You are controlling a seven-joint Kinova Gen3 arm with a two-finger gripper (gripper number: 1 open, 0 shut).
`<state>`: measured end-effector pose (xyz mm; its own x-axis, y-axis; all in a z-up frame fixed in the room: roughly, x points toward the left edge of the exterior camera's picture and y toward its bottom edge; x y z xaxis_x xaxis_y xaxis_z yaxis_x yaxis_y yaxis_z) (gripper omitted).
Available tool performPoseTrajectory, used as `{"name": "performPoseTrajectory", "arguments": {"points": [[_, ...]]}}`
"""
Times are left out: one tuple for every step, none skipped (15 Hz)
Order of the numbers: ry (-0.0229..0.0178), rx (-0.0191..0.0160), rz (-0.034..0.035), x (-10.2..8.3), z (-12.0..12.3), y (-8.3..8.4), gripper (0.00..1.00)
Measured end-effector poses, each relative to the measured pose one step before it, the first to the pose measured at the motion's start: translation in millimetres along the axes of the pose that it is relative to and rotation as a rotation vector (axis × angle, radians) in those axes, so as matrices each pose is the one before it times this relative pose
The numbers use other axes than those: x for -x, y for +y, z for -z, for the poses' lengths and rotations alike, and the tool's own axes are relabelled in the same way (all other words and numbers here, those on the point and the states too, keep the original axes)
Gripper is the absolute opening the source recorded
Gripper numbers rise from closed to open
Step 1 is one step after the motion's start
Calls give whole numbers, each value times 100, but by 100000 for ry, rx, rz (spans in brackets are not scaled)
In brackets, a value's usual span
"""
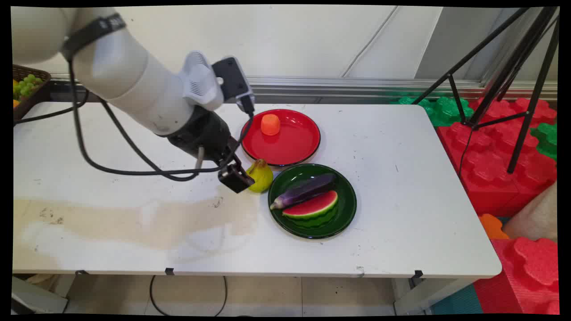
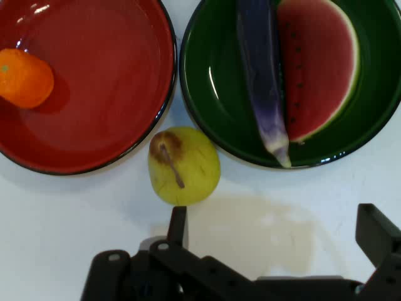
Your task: Pick up the eggplant from the green plate
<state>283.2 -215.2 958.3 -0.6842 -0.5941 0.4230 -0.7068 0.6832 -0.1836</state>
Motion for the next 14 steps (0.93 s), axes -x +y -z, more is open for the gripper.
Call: {"name": "performPoseTrajectory", "arguments": {"points": [[-696,-350,542,-378,-428,97,100],[-468,-105,279,-239,-299,60,100],[-575,-246,752,-462,-596,68,100],[-484,-134,592,-416,-583,70,100],[-289,-57,334,-300,-445,32,100],[-416,-7,396,-456,-708,53,100],[-298,-14,159,-320,-532,33,100],[-450,74,142,-462,-832,43,100],[-288,68,117,-290,-593,1,100],[-386,158,105,-415,-893,-8,100],[-275,119,63,-254,-623,-17,100],[-344,281,25,-361,-923,-25,100],[-245,253,0,-221,-634,-24,100],[-343,389,-85,-315,-937,-33,100]]}}
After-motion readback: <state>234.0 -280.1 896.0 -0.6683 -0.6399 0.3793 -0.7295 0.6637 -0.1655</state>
